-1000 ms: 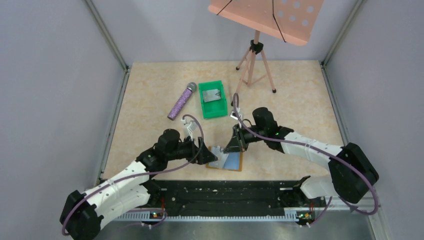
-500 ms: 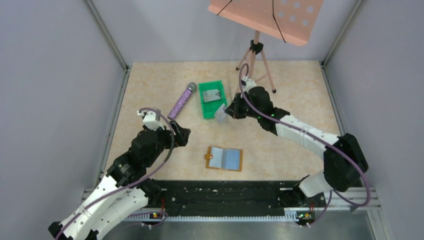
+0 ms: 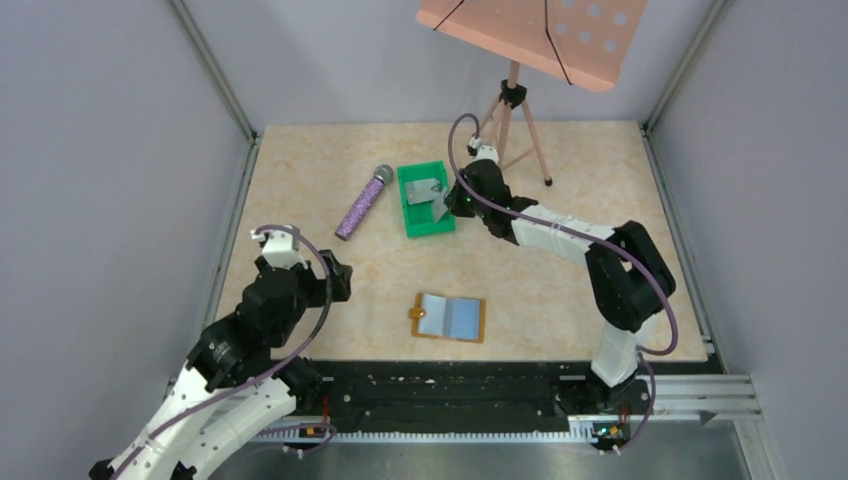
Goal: Take the credit cards out of the card holder
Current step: Place the credit card in the storage box.
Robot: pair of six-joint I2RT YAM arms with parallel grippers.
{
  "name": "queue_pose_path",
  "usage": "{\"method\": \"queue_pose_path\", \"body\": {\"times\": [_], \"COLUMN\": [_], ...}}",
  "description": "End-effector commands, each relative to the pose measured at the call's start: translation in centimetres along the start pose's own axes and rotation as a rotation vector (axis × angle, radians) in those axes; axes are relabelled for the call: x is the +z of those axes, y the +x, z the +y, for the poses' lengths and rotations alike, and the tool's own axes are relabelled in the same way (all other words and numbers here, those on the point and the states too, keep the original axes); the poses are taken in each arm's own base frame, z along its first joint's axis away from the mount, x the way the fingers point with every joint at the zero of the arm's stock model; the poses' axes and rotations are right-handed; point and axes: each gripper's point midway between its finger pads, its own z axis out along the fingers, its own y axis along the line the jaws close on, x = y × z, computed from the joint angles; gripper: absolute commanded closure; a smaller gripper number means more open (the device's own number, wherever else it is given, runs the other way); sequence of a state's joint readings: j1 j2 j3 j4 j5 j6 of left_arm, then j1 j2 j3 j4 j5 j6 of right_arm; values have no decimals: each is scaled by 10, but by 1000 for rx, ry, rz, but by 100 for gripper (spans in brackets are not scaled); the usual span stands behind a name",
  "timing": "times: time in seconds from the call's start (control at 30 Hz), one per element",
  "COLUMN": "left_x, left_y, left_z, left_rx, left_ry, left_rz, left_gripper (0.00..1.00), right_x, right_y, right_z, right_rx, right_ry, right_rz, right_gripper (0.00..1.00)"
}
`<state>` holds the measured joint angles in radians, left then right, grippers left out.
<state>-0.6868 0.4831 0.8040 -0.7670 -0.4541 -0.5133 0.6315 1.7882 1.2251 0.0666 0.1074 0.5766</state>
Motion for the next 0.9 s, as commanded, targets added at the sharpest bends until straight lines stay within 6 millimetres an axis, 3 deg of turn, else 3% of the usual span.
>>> {"method": "queue_pose_path", "body": {"times": [0.0, 0.13, 0.33, 0.87], "left_x": [-14, -21, -22, -18], "left_y": [-11, -15, -14, -12], "left_z": [8, 12, 13, 16], "left_rx": [4, -22, -31, -26], "left_ry": [6, 14, 17, -14], "left_rz": [-61, -103, -111, -97], "left_gripper": [1, 1, 1, 1], "right_x": [14, 28, 49, 68], "right_y": [-26, -22, 0, -1], "right_z": [10, 10, 3, 9], "right_rx": [36, 26, 16, 46], "right_ry": [-12, -24, 1, -15], "right_rz": [-83, -82, -17, -36], "right_gripper": [100, 100, 100, 100]}}
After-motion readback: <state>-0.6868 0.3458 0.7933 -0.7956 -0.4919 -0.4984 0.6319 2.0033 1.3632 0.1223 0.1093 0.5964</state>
